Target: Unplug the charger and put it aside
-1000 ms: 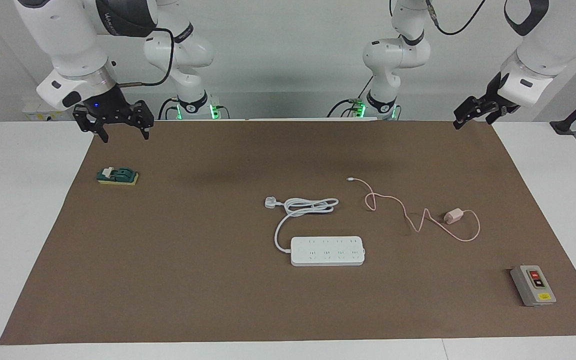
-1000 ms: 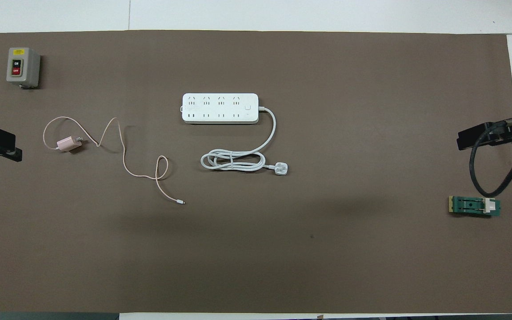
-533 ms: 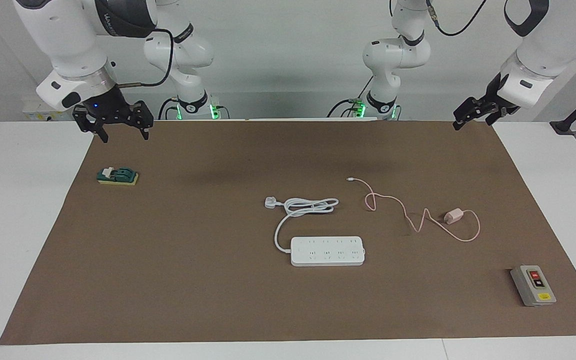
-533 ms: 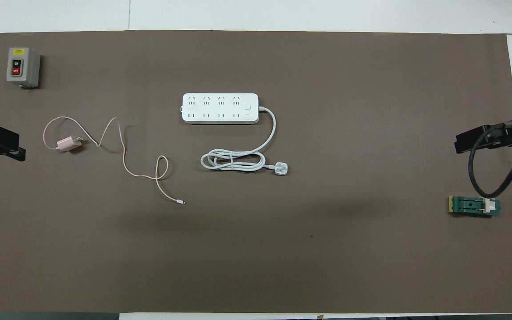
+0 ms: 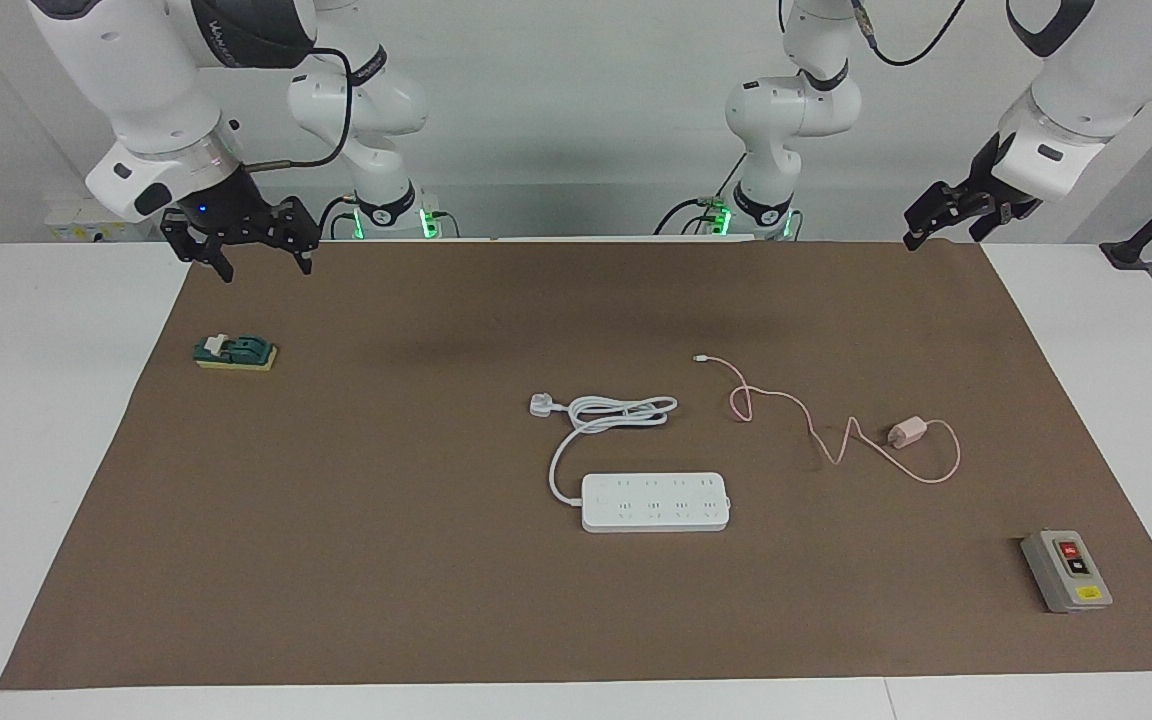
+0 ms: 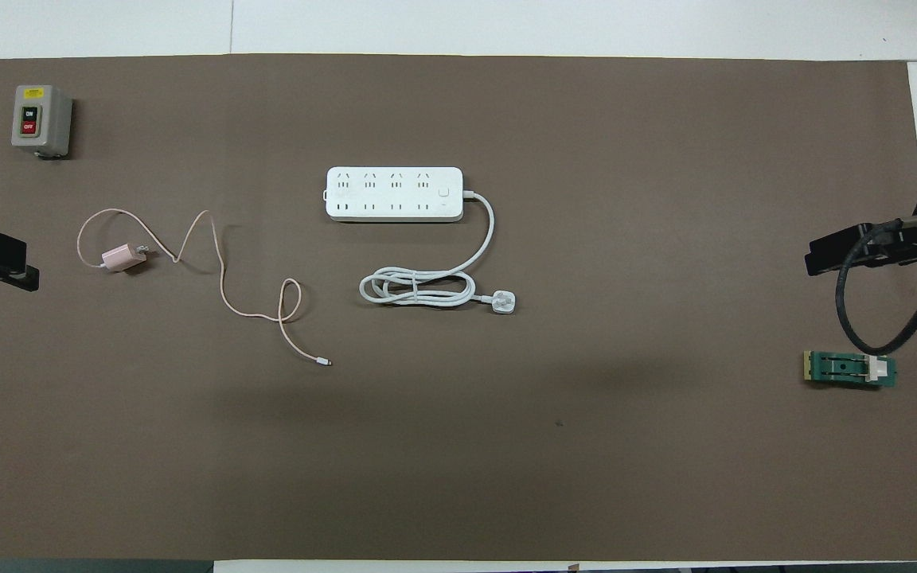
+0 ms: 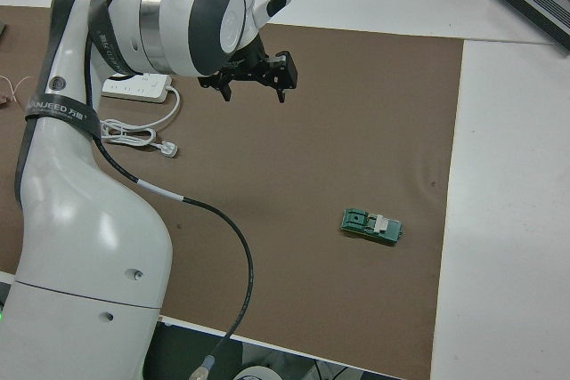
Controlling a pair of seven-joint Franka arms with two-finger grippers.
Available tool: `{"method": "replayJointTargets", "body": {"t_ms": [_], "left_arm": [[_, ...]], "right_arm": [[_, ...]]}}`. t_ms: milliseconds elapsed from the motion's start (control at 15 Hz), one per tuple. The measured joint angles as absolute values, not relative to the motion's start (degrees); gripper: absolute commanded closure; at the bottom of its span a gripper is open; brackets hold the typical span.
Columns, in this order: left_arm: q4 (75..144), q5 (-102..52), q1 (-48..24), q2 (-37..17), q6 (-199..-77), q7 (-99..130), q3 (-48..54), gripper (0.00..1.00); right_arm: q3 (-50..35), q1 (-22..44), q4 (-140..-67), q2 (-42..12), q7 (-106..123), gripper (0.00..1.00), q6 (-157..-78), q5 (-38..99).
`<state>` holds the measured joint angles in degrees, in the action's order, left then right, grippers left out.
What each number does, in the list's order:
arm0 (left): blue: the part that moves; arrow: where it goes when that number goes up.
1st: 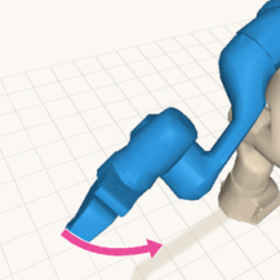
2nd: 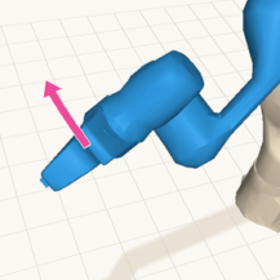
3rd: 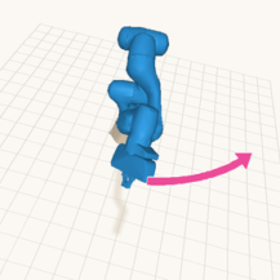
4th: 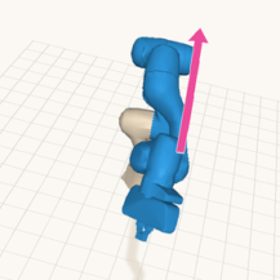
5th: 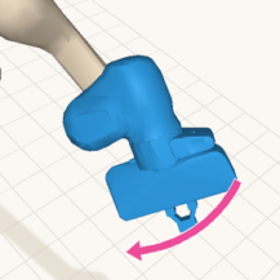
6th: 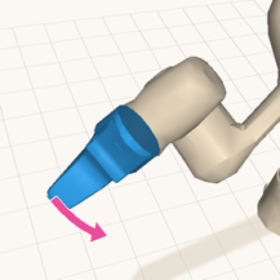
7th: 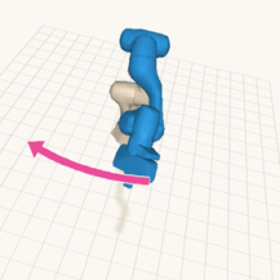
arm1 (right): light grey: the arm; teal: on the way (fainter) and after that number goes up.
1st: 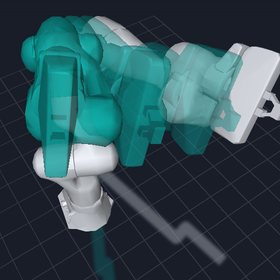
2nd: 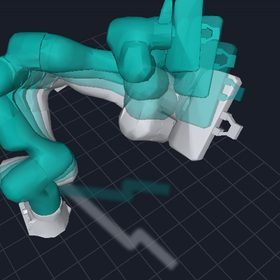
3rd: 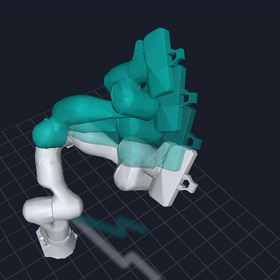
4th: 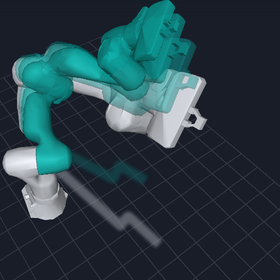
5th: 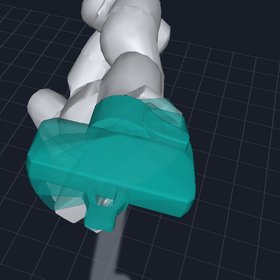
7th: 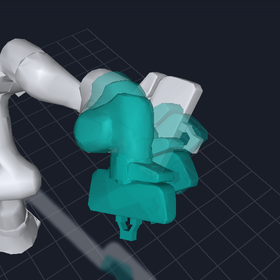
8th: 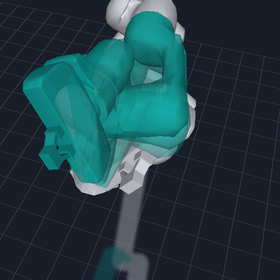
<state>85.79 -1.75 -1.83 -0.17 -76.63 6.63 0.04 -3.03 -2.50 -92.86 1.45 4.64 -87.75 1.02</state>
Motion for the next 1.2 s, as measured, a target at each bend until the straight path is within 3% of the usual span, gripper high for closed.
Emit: {"method": "replayJointTargets", "body": {"t_ms": [1200], "left_arm": [[85.8,-2.2,-2.7,-1.6,-77.9,6.6,-0.4,0.0]], "right_arm": [[-3.0,-2.5,-92.9,1.5,4.6,0.0,-87.8,1.0]]}}
